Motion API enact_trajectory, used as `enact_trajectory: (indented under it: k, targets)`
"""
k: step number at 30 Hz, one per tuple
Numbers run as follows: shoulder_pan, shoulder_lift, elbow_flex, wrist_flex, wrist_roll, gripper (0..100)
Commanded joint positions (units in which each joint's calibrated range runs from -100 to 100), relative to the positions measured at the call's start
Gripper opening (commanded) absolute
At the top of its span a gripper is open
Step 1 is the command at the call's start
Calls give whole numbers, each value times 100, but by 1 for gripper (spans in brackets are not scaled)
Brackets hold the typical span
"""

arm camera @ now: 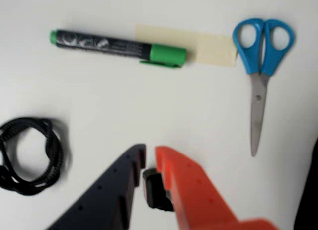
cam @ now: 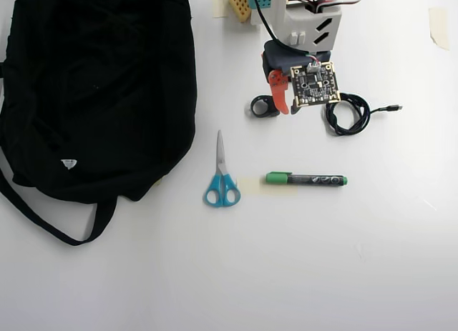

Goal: Put the green marker into the black bag

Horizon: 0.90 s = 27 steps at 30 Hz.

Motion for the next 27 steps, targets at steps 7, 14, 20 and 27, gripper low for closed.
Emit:
enact_trajectory:
  k: [7, 14, 20, 27]
  targets:
    - [-49, 87, -228, -119, 262, 2]
    - [-34, 137, -282, -196, 419, 2]
    - [-42, 486, -524, -196, 419, 2]
    - [-42, 917, -956, -196, 419, 2]
